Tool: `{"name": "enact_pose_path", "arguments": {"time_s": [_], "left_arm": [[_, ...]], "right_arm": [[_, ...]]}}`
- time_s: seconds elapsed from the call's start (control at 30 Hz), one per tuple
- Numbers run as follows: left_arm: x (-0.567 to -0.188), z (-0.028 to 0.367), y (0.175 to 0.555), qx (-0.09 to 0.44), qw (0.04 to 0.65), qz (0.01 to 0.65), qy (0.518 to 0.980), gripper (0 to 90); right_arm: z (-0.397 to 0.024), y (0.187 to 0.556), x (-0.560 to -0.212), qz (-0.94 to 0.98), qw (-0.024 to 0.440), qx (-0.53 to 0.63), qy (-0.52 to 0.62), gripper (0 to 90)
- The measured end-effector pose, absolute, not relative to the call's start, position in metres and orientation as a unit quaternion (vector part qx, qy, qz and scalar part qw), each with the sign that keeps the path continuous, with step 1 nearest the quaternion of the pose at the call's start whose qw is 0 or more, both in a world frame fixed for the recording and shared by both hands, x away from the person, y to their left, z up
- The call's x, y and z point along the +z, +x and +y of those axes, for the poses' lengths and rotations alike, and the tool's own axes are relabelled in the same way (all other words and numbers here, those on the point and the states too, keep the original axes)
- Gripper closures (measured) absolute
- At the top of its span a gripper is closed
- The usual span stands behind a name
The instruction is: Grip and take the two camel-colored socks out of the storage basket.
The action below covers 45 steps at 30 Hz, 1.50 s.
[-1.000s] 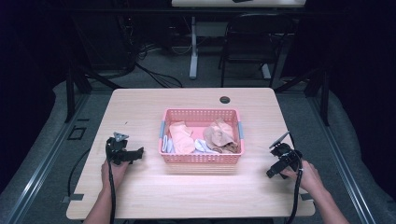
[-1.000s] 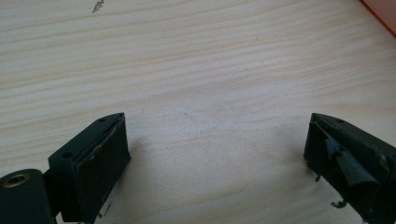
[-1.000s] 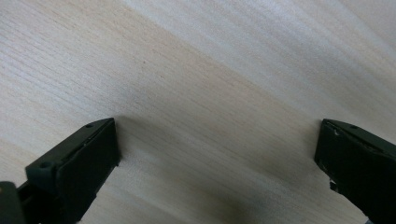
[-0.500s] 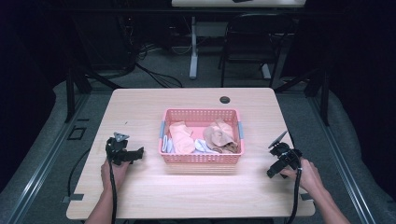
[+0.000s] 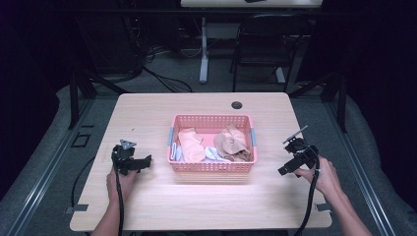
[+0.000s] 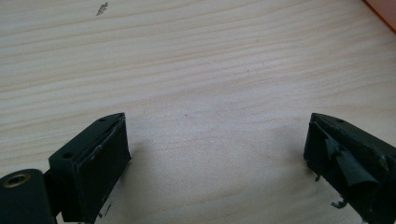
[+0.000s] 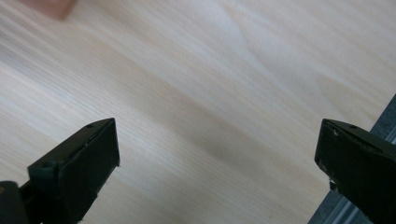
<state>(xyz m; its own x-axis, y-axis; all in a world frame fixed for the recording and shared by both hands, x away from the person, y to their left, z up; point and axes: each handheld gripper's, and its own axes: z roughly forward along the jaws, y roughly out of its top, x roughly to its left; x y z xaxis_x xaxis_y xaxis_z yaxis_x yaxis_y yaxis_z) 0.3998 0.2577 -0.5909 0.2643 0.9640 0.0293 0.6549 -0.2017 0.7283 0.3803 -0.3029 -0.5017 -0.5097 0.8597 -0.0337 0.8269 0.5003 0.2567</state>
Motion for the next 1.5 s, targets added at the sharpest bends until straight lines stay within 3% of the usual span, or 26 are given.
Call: {"name": "enact_pose_path", "arguments": {"time_s": [0.43,0.87,1.33,1.5], "left_arm": [[-0.591,0.255,0.399,0.259,0.305,0.556,0.729,6.2],[-0.591,0.256,0.399,0.252,0.307,0.556,0.730,7.4],[-0.591,0.256,0.400,0.250,0.311,0.555,0.730,8.2],[-0.591,0.256,0.400,0.249,0.311,0.556,0.730,8.2]], "right_arm": [[-0.279,0.393,-0.463,0.860,0.098,0.167,0.473,0.0],[-0.216,0.420,-0.434,0.889,0.104,0.175,0.410,0.0],[-0.165,0.439,-0.450,0.899,0.085,0.195,0.384,0.5],[-0.157,0.447,-0.466,0.895,0.075,0.203,0.391,13.6]]}}
